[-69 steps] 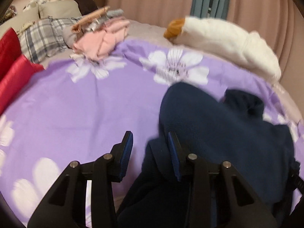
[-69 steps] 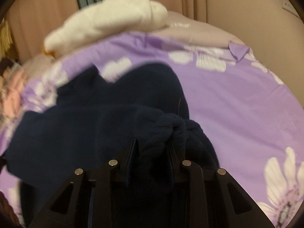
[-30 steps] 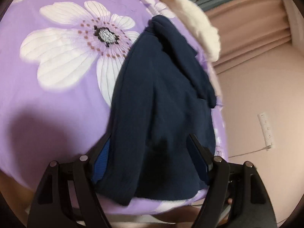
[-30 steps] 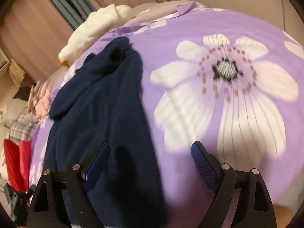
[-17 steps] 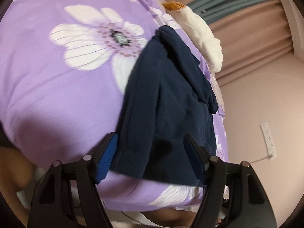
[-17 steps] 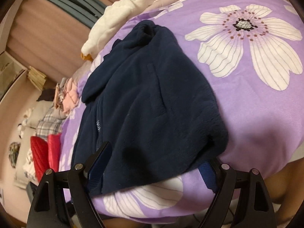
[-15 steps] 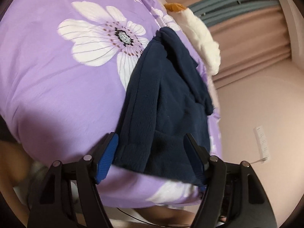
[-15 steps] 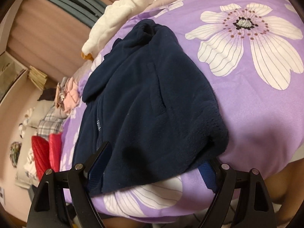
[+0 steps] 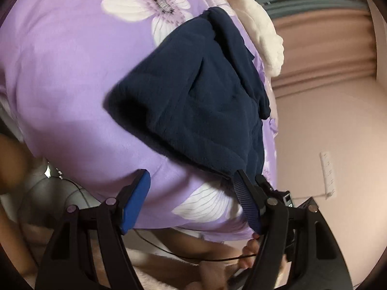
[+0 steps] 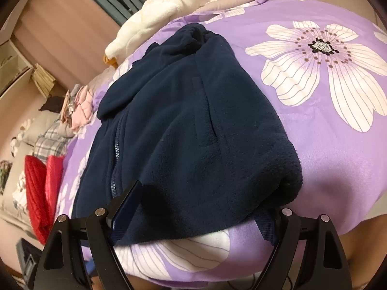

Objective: Fold large clothes

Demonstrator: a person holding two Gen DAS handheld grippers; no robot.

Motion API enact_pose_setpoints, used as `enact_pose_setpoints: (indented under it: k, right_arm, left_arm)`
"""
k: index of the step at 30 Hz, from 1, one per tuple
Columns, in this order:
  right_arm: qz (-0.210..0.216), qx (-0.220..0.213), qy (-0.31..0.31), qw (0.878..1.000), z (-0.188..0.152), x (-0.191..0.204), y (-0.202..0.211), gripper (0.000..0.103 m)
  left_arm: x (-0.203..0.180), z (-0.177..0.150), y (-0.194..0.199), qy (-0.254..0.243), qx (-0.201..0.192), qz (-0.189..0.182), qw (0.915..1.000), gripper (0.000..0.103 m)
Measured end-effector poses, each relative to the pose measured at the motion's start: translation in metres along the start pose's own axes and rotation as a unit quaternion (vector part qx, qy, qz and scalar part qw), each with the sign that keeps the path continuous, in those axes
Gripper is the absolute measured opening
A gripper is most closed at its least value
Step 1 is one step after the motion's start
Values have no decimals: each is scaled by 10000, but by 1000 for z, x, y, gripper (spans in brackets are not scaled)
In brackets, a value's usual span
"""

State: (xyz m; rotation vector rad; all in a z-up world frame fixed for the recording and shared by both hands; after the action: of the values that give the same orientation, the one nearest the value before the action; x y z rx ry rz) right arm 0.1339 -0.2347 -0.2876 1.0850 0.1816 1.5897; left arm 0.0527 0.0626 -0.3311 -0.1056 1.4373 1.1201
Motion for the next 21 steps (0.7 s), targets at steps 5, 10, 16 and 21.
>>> enact_pose_setpoints:
  k: [5, 10, 16, 21]
  right_arm:
    - [30, 16, 142, 9999, -1, -1, 1, 87]
    - [-3, -27, 154, 9999, 0, 1, -2, 87]
    - [-106, -92, 367, 9992, -1, 5, -3, 87]
    - [-75, -261, 354, 9990, 4, 2, -7, 87]
  left_arm:
    - [-13, 8, 5, -390, -536, 119, 9977, 71]
    - [-15, 15, -8, -505, -559, 328, 9966, 71]
    - [-27, 29, -22, -903, -979, 539, 9896, 71]
    - [-31, 51, -50, -1192, -1220, 1010, 9802, 58]
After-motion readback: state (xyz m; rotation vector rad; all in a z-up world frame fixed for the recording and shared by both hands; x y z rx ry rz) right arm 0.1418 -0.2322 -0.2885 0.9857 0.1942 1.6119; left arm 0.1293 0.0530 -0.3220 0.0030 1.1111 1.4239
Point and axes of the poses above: each gripper's, at about its wrist camera, not at the fingertips, and y roughly against the way its jaws point, x to its left, z to its top, the point moved 3 cm from there along -y, roughly the way its jaws point, and after that the axes turned 1 degree about -x, right-handed, at the moved point
